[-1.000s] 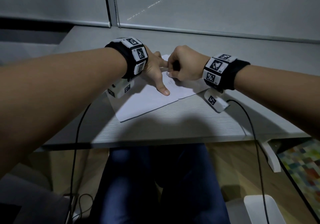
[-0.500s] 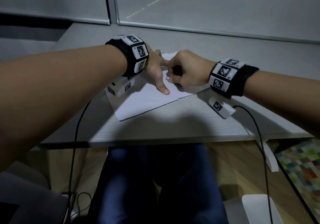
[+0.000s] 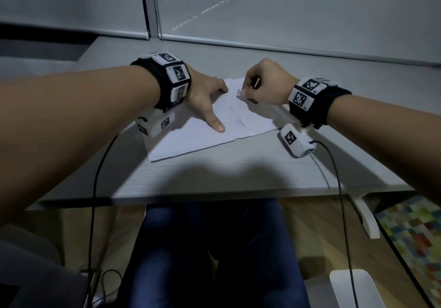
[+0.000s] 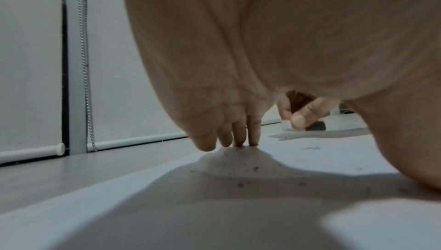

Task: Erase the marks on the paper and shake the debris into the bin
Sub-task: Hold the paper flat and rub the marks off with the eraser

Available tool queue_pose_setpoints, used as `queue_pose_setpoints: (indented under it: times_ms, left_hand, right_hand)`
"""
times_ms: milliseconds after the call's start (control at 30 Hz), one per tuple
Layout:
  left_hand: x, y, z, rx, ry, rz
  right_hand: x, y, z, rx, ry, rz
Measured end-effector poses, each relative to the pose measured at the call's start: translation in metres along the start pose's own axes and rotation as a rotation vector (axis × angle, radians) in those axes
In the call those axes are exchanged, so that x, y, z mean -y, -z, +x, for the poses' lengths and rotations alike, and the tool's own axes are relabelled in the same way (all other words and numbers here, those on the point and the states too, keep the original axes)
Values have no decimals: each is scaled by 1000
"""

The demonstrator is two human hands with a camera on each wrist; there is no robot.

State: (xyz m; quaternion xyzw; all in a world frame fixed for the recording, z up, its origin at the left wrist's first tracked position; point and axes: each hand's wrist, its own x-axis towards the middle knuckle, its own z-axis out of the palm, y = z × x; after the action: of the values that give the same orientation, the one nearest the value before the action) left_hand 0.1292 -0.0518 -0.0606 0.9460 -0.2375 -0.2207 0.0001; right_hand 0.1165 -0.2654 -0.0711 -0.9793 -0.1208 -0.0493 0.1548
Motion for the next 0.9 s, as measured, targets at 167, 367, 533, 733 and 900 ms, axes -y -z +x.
queue_pose_setpoints:
  times_ms: [167, 367, 533, 733, 900]
  left_hand:
    - [3, 3, -7, -2, -23, -86]
    - [-2, -7, -3, -61, -103, -25]
    - [-8, -5, -9, -10, -52, 39]
    - [-13, -1, -3, 26, -11, 78]
    - [-19, 1, -5, 43, 17, 134]
  right_hand:
    - [-13, 1, -5, 92, -11, -38]
    - [17, -9, 1, 49, 107, 14]
    - [28, -17, 2, 65, 147, -63]
    - [29, -9, -4, 197, 221, -43]
    - [15, -9, 7, 73, 80, -64]
